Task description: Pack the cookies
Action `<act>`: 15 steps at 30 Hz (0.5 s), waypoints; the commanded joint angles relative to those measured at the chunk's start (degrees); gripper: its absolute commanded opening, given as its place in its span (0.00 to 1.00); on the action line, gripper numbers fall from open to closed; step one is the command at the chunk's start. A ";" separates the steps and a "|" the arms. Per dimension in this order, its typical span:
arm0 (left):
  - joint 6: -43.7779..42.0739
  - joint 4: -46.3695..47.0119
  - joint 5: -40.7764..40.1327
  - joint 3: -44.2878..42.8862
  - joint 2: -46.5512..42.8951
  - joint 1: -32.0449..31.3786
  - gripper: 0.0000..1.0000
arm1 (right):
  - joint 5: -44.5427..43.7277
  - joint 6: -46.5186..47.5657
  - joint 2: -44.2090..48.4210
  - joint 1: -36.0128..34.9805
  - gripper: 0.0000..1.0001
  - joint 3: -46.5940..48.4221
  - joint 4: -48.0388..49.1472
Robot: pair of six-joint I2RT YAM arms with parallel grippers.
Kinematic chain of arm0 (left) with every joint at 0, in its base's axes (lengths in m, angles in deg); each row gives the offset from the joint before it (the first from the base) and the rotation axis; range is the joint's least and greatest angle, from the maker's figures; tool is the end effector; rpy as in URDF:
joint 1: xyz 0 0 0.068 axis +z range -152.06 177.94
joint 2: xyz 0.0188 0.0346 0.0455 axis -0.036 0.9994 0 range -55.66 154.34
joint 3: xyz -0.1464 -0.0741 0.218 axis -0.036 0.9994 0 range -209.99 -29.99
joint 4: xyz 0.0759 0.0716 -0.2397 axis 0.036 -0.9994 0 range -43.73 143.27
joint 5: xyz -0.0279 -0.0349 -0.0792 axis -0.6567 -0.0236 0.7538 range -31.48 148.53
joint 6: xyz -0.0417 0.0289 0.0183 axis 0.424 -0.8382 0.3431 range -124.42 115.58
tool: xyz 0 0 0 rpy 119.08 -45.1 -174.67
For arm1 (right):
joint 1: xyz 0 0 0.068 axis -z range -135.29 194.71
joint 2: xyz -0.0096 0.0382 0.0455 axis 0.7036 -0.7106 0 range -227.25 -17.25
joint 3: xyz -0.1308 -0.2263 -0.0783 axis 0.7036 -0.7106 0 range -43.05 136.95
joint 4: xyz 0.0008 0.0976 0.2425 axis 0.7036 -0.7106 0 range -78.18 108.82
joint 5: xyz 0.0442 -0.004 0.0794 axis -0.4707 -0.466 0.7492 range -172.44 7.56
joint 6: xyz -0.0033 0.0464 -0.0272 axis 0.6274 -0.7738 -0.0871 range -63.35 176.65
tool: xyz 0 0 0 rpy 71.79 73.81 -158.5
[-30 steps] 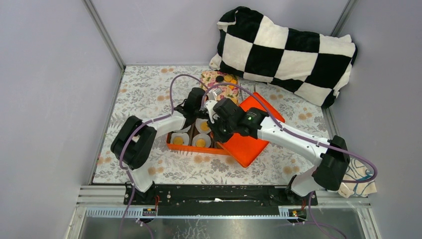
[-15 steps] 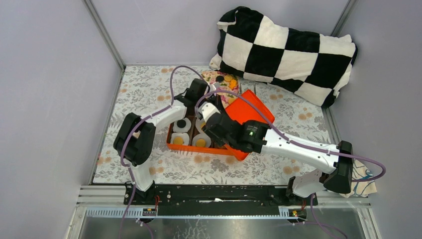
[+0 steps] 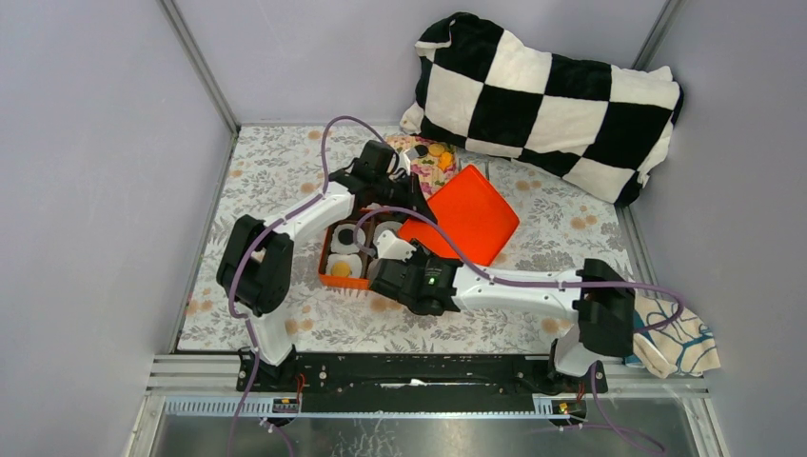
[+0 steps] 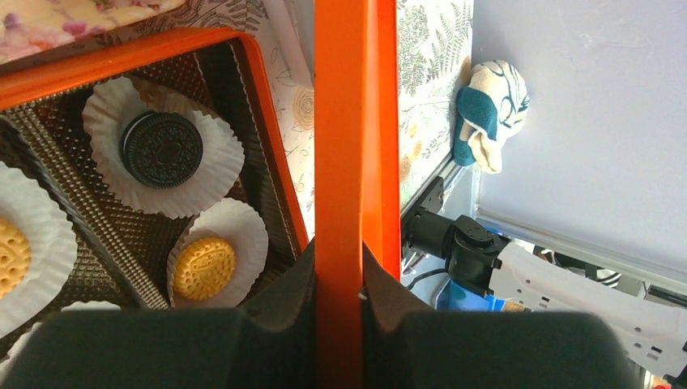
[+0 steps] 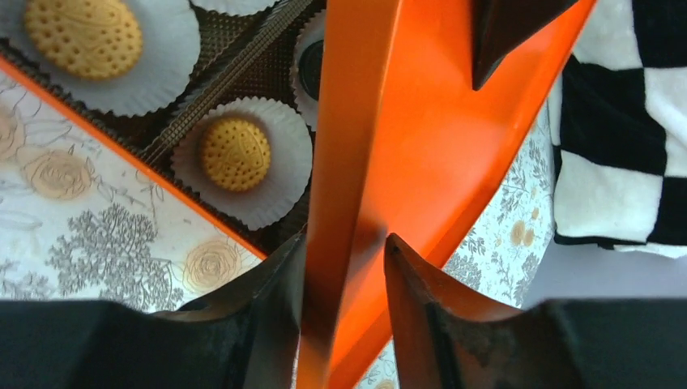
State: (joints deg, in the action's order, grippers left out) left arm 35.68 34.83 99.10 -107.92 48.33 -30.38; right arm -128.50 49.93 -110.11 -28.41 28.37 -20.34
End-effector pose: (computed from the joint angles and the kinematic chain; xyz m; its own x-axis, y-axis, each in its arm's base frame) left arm 0.3433 -0.2112 0.2452 -0.9671 -0.0346 -0.2519 0.1905 0.5574 -0.8081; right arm 0.1208 0.3100 0.2576 -0.3168 -0.7648 -0.5609 -0.5280 0.6335 -0.5656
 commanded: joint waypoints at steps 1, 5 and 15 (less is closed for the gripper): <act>-1.56 -1.75 0.37 -0.64 -2.38 0.84 0.00 | -12.33 -4.46 -2.56 -0.09 0.41 0.51 0.34; -1.90 -2.02 0.32 -0.17 -2.87 1.37 0.00 | -18.95 -7.76 -3.81 -0.16 0.05 1.03 -2.26; -4.83 -6.67 3.38 -9.36 -6.93 2.20 0.50 | -23.87 -13.13 -2.29 -0.09 0.00 4.23 -8.47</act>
State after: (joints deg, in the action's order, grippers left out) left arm 36.20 32.08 98.60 -110.42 47.87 -29.18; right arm -144.29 41.91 -114.48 -29.61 29.37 -22.72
